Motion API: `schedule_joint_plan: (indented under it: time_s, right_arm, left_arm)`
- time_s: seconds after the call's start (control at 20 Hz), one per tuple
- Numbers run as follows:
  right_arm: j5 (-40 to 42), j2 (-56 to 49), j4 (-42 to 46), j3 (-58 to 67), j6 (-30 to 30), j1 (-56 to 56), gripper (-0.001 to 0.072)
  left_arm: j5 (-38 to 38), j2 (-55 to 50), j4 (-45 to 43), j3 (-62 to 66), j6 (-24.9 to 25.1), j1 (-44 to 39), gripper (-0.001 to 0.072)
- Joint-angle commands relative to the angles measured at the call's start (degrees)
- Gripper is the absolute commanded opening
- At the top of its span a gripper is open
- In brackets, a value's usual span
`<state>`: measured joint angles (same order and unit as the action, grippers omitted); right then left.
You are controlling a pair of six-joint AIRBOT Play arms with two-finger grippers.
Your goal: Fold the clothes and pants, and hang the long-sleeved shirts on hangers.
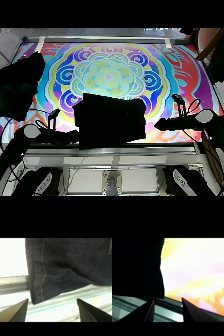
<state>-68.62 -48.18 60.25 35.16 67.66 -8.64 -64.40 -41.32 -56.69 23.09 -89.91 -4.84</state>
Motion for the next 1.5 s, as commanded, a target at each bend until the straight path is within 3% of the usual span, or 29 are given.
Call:
schedule_joint_plan:
  time_s: [0.0, 0.6, 0.7, 1.0, 1.15, 1.45]
  right_arm:
    - [1.5, 1.0, -3.2, -1.2, -0.9, -0.3, 0.0371]
    - [2.5, 1.0, -3.0, -1.2, -4.2, -0.3, 0.0370]
    - [3.3, 1.0, -3.0, -1.2, -4.3, -0.3, 0.0370]
    - [3.7, 1.0, -3.0, -1.2, -4.3, -0.3, 0.0370]
    - [3.7, 1.0, -3.0, -1.2, -4.3, -0.3, 0.0370]
    - [3.7, 1.0, -2.8, -1.2, -4.3, -0.3, 0.0370]
  left_arm:
    - [3.2, -1.7, 3.2, -2.1, -8.5, 0.0, 0.0708]
    - [6.6, -8.3, 5.8, -2.1, -30.2, -3.7, 0.0689]
    - [6.3, -10.4, 6.1, -2.1, -31.0, -3.8, 0.0652]
    - [7.2, -17.3, 6.2, -2.1, -31.1, -5.8, 0.0652]
    - [11.8, -17.9, 7.0, -2.0, -34.4, -5.6, 0.0651]
    - [14.1, -17.1, 10.3, -1.4, -32.7, -5.6, 0.0651]
